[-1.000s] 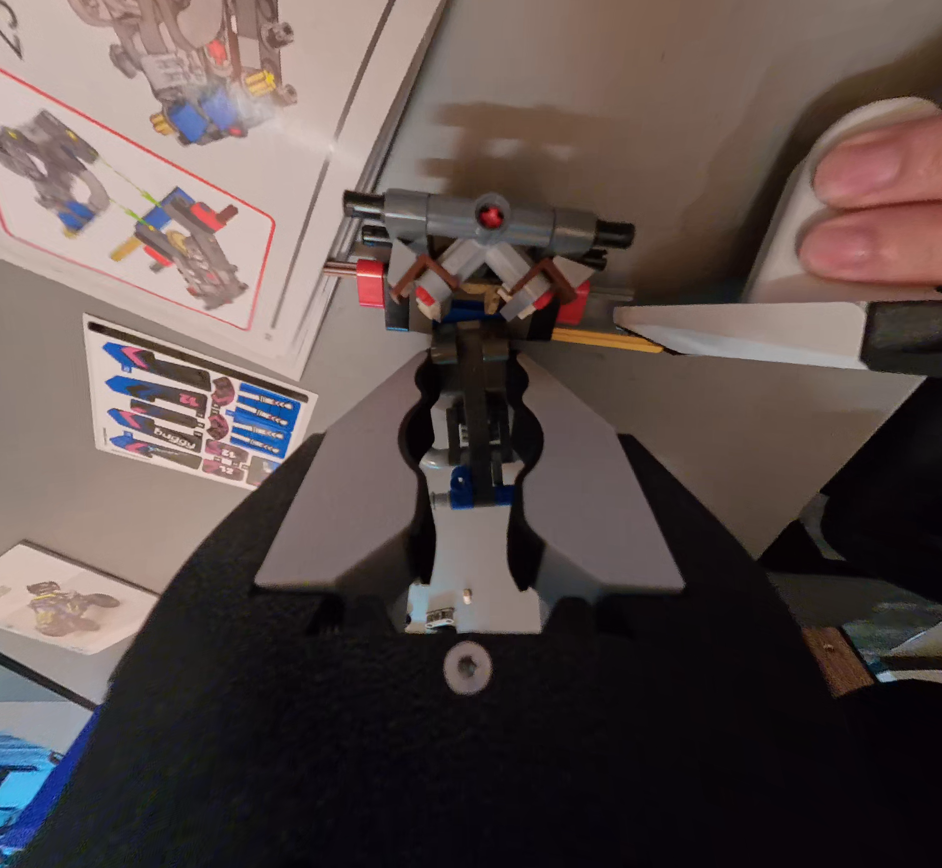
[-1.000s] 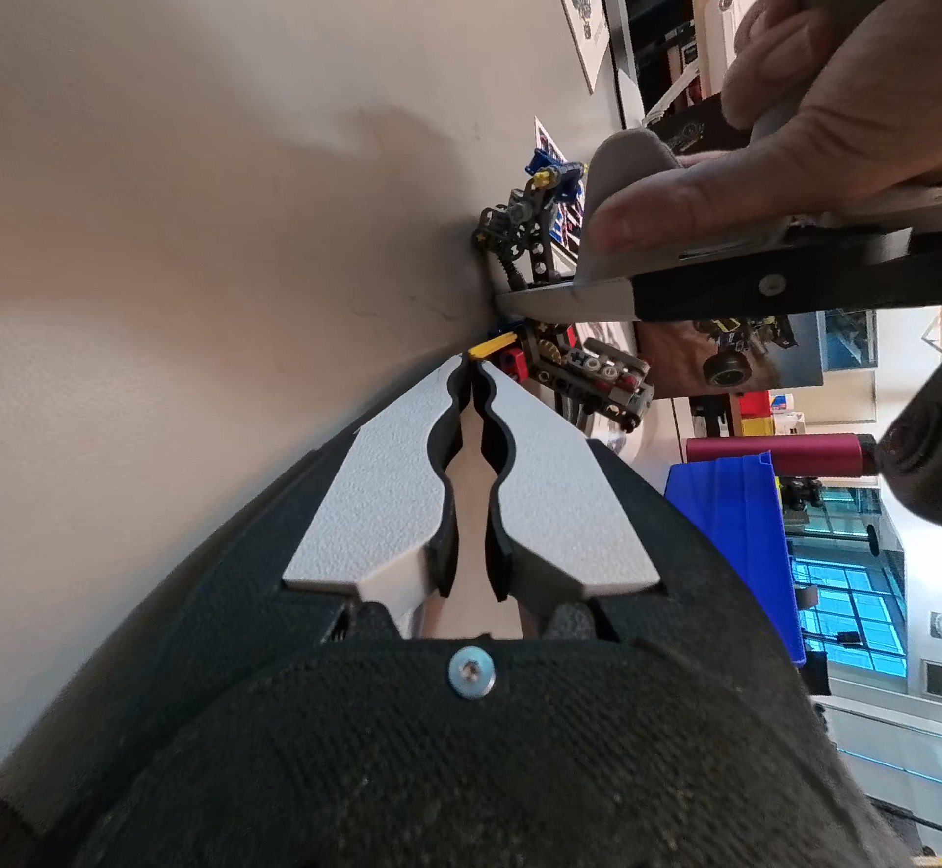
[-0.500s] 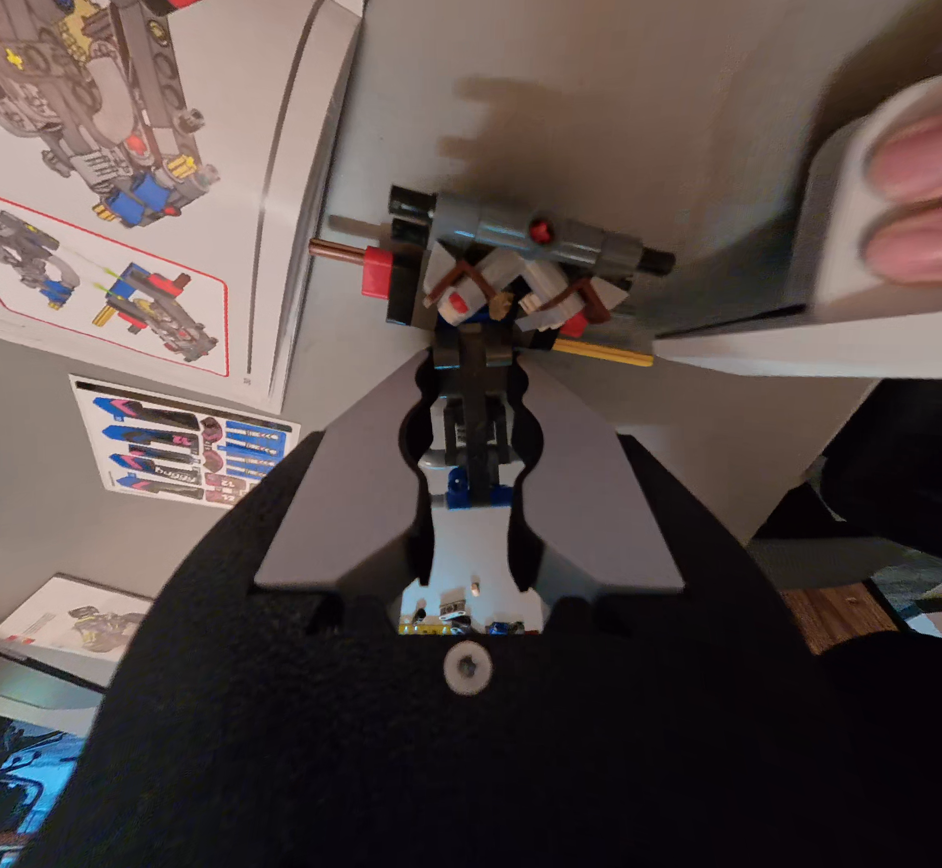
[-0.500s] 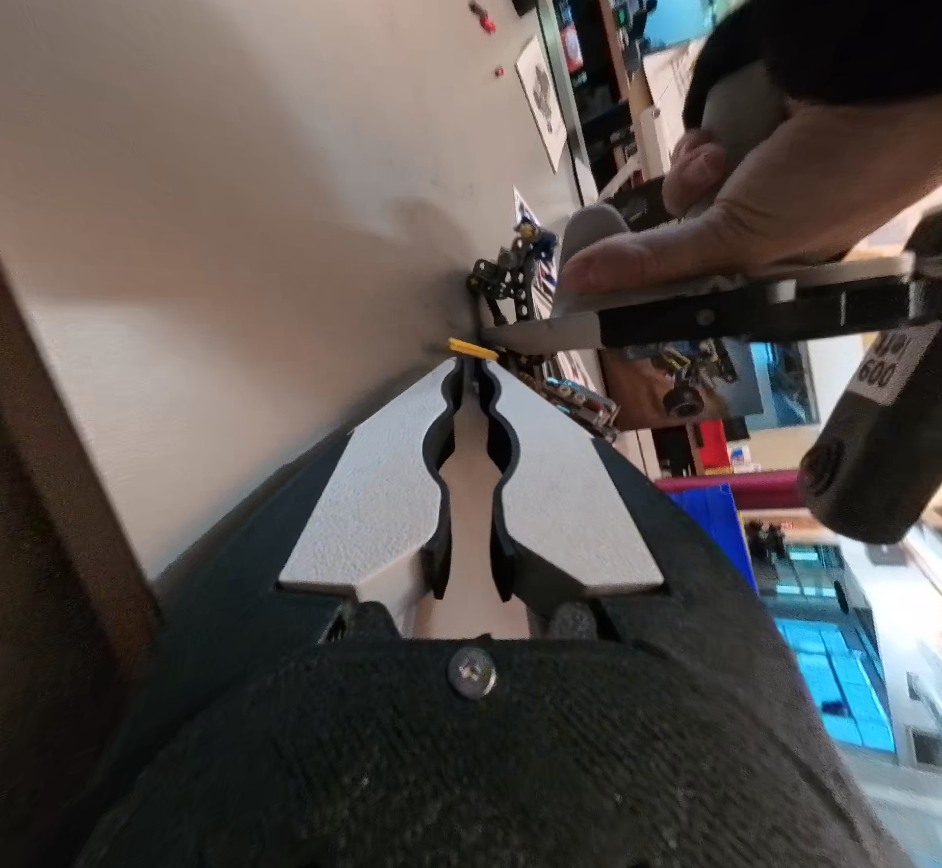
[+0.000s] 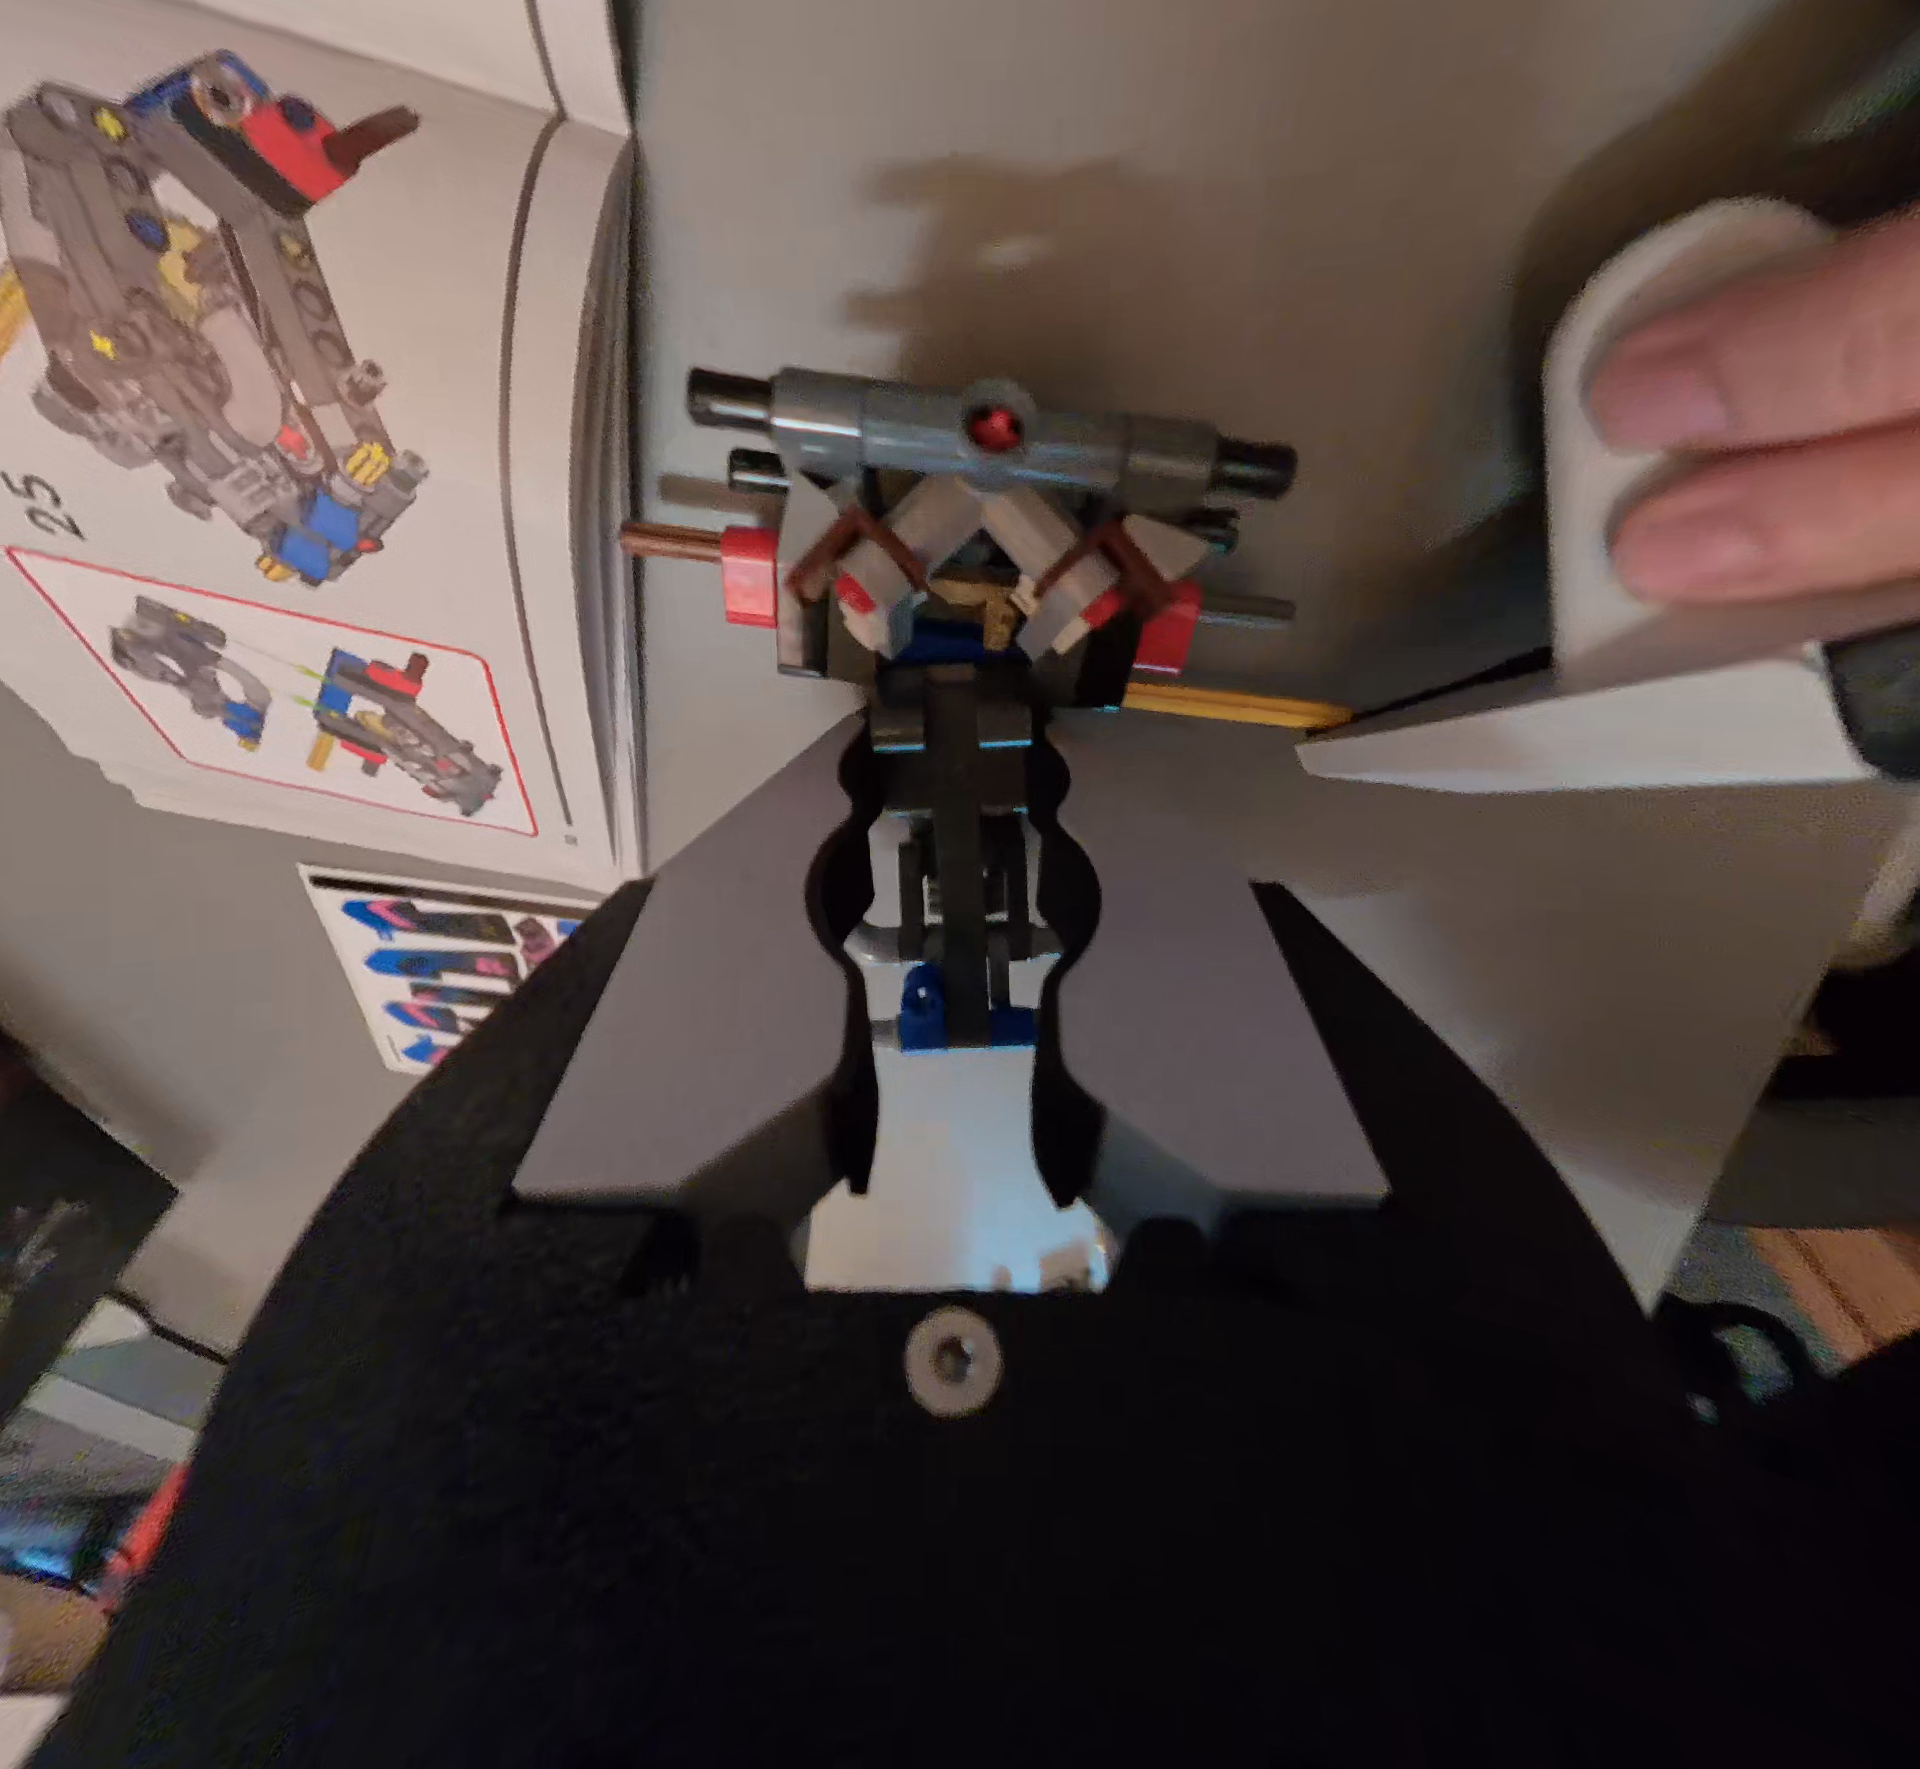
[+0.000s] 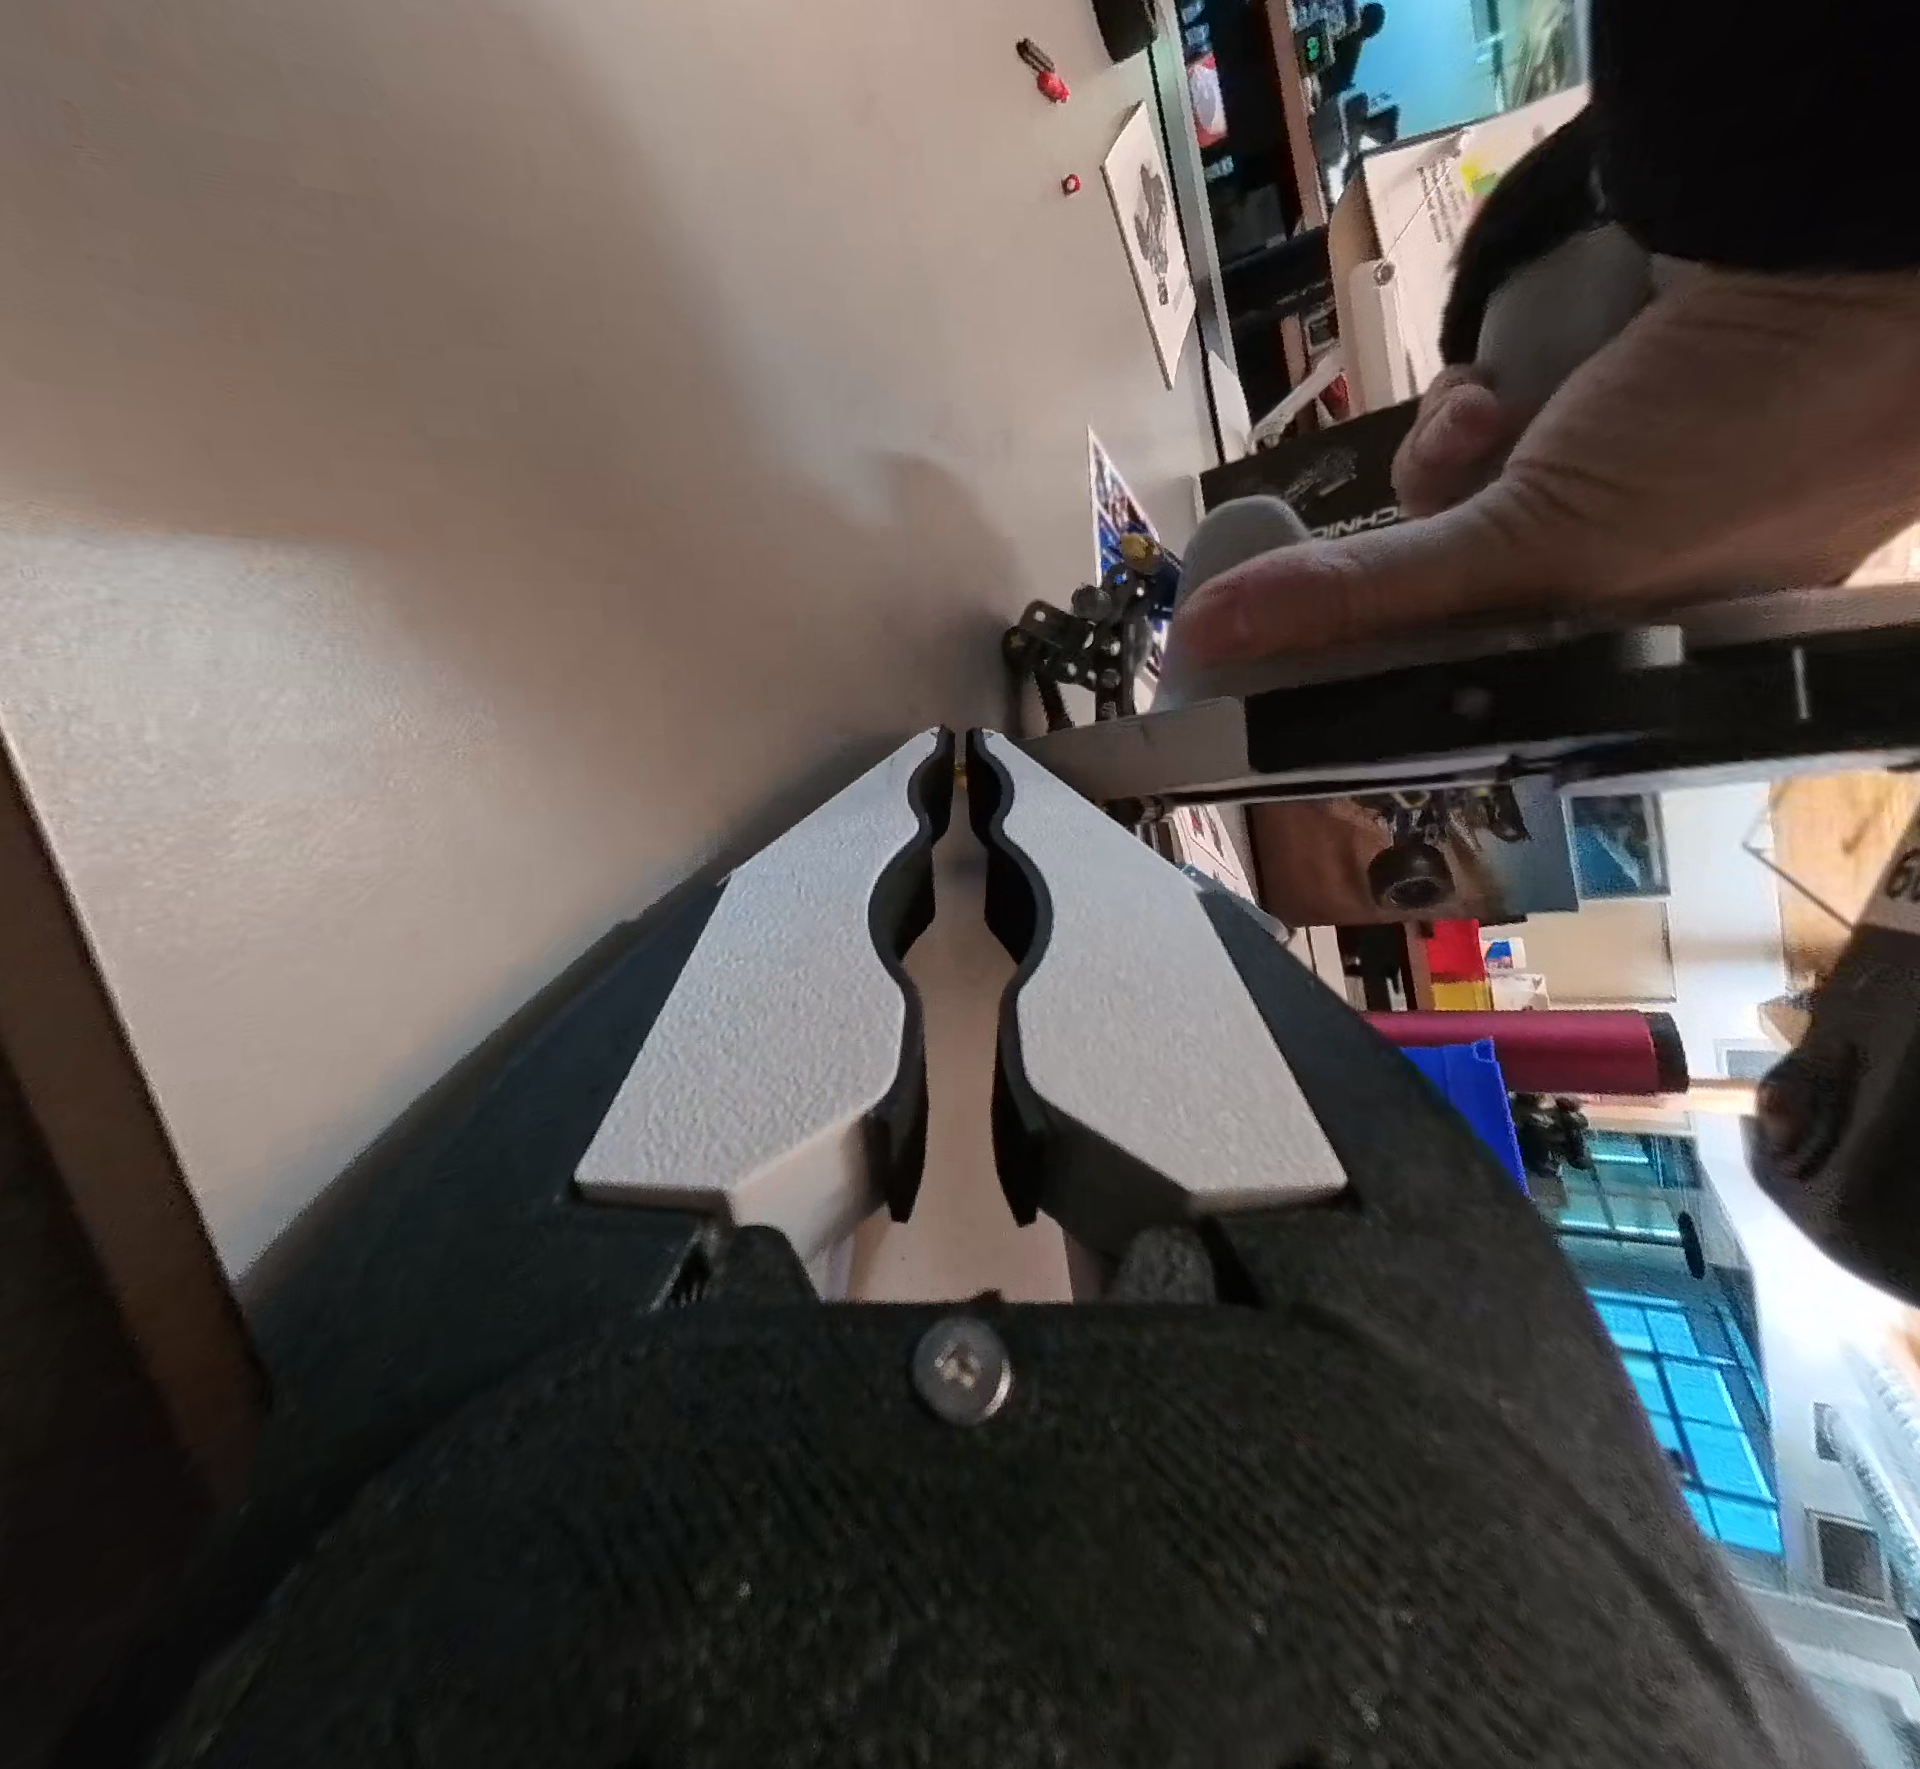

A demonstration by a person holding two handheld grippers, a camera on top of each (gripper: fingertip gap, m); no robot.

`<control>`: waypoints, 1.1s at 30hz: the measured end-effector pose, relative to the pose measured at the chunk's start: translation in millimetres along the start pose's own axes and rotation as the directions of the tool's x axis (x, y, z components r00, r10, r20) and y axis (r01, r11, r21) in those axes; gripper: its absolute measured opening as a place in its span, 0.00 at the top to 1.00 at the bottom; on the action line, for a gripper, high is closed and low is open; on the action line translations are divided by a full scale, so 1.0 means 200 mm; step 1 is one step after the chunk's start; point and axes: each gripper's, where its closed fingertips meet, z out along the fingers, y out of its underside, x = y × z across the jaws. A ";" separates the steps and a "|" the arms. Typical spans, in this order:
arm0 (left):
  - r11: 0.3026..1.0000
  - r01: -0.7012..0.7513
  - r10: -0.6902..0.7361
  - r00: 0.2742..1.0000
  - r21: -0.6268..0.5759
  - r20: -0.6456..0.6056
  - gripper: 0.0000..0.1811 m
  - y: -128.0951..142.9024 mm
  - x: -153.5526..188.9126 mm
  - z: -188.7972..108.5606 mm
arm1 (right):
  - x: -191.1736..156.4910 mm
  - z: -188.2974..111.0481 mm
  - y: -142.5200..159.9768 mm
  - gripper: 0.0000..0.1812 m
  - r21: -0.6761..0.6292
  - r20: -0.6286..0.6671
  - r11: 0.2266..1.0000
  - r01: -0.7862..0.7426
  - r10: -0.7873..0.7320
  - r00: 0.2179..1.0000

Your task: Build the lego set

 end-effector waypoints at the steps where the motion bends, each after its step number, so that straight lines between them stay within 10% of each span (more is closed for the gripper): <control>1: 0.999 -0.027 0.026 1.000 0.019 0.006 0.87 0.00 0.00 0.00 | 0.00 0.00 0.00 1.00 0.006 0.001 1.000 0.003 -0.003 1.000; 13: 0.984 -0.177 0.177 0.984 0.011 -0.001 0.85 -0.01 -0.02 0.00 | 0.00 0.00 -0.01 1.00 0.036 0.007 0.999 0.006 -0.006 1.000; 33: 0.993 -0.027 0.032 0.998 0.114 -0.045 0.88 0.03 0.03 -0.11 | 0.13 -0.13 0.05 0.91 0.052 -0.111 0.994 -0.099 0.104 0.988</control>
